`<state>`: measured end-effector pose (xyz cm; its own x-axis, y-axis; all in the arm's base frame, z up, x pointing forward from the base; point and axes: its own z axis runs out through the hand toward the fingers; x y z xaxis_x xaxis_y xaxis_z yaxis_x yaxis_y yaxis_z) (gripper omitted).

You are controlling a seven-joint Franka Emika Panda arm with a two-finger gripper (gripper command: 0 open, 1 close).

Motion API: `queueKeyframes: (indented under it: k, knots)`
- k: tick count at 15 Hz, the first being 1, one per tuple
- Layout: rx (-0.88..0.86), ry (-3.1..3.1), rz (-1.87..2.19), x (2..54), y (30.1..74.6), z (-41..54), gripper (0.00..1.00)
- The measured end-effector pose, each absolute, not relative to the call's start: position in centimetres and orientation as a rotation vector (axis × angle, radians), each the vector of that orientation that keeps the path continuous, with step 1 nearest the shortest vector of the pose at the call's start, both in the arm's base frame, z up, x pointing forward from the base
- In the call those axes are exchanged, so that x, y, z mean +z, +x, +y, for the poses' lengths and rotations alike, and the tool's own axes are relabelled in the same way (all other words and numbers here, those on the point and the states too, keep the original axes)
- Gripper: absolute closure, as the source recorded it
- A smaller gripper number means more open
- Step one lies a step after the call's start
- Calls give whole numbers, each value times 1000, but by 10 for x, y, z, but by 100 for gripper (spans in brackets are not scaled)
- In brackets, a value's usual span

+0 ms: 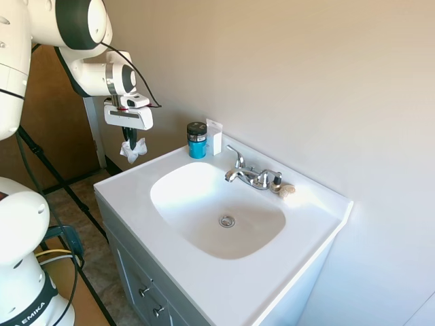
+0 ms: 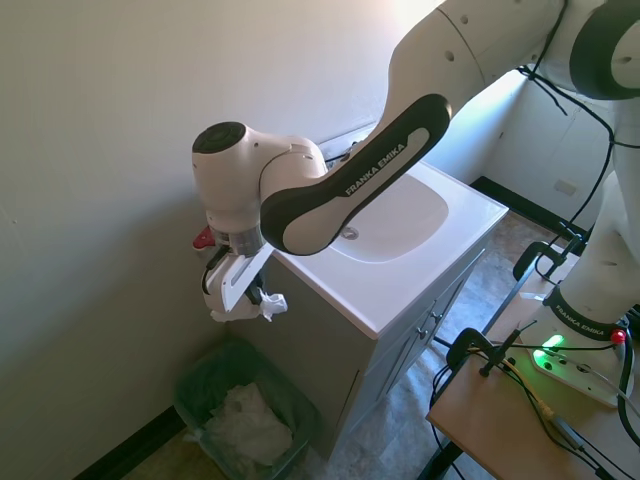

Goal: Throw the tissue in the trash bin

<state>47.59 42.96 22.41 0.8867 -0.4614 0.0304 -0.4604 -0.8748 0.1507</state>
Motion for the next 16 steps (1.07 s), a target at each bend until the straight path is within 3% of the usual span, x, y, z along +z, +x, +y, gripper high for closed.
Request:
queueKeyframes:
  k: [11, 16]
  knots:
    - [-45, 2865, -708, 227, 478, 429, 0]
    - [29, 2904, -732, 271, 486, 429, 0]
